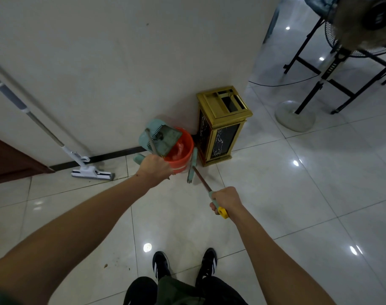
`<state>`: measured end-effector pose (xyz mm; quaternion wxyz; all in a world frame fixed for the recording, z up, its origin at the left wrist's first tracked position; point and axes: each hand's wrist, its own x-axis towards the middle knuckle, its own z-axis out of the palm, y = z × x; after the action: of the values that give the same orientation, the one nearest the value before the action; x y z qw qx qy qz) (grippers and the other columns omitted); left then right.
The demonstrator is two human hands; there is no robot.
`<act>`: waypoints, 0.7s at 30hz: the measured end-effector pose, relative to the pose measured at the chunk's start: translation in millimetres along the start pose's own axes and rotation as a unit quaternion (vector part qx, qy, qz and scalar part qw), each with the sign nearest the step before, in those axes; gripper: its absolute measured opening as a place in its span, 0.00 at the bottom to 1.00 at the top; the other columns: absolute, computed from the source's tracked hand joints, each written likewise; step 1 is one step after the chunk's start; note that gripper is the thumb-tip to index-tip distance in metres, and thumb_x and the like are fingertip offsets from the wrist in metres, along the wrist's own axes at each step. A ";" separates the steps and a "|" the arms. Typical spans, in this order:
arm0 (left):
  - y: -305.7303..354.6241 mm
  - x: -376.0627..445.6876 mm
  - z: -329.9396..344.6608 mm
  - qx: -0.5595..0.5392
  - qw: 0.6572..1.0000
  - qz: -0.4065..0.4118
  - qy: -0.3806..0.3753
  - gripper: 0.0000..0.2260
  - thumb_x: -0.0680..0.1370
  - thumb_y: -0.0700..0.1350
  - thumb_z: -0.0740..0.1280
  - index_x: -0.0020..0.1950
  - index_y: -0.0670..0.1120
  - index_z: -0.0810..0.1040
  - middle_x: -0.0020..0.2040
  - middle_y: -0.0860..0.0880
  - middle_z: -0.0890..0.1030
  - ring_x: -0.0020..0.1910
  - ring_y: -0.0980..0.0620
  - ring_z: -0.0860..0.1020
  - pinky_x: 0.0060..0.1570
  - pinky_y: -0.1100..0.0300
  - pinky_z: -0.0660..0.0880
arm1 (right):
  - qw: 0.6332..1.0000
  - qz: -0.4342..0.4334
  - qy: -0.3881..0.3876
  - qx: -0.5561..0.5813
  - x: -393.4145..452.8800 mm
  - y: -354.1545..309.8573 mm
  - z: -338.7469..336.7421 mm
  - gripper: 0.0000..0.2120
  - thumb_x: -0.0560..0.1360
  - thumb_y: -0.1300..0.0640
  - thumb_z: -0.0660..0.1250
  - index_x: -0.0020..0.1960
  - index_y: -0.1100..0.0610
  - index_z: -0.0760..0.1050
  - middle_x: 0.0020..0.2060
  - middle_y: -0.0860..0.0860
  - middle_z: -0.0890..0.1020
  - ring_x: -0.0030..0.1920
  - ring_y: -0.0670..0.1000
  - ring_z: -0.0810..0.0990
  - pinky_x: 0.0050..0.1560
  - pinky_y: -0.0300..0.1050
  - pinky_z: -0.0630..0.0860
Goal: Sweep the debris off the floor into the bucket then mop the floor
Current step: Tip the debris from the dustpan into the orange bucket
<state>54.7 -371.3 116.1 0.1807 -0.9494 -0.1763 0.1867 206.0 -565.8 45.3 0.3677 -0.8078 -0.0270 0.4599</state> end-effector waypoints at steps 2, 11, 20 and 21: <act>1.3 2.3 -5.9 0.023 1.000 0.006 0.001 0.04 0.72 0.43 0.75 0.44 0.49 0.82 0.37 0.51 0.82 0.38 0.46 0.83 0.32 0.56 0.66 | 1.000 -0.003 0.000 -0.002 -1.1 -0.2 0.2 0.07 0.73 0.64 0.69 0.43 0.70 0.78 0.29 0.63 0.82 0.27 0.57 0.81 0.30 0.47 0.78; 16.8 -0.3 1.0 0.081 0.994 0.038 -0.062 0.08 0.74 0.40 0.73 0.37 0.47 0.76 0.36 0.50 0.79 0.34 0.48 0.78 0.30 0.54 0.66 | 1.000 0.004 -0.001 0.000 -1.1 5.1 -4.1 0.07 0.73 0.63 0.69 0.44 0.69 0.78 0.32 0.63 0.83 0.27 0.56 0.82 0.30 0.46 0.78; 4.9 -8.7 -7.3 -0.045 0.998 -0.040 -0.008 0.07 0.79 0.46 0.68 0.56 0.51 0.81 0.49 0.51 0.84 0.48 0.46 0.83 0.43 0.53 0.76 | 1.000 0.004 -0.008 -0.001 -2.4 17.2 -10.1 0.08 0.74 0.63 0.69 0.42 0.69 0.78 0.29 0.62 0.82 0.27 0.57 0.80 0.30 0.46 0.77; 2.8 -10.7 -9.7 -0.048 0.997 -0.058 -0.012 0.07 0.78 0.45 0.68 0.55 0.50 0.81 0.48 0.51 0.84 0.48 0.46 0.83 0.42 0.53 0.75 | 1.000 0.003 -0.008 -0.002 -1.8 17.4 -10.9 0.08 0.74 0.63 0.69 0.42 0.68 0.78 0.29 0.62 0.82 0.27 0.57 0.81 0.30 0.46 0.77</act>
<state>50.2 -380.7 126.4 0.1430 -0.9430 -0.2421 0.1782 208.2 -585.4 39.2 0.3648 -0.8050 -0.0282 0.4670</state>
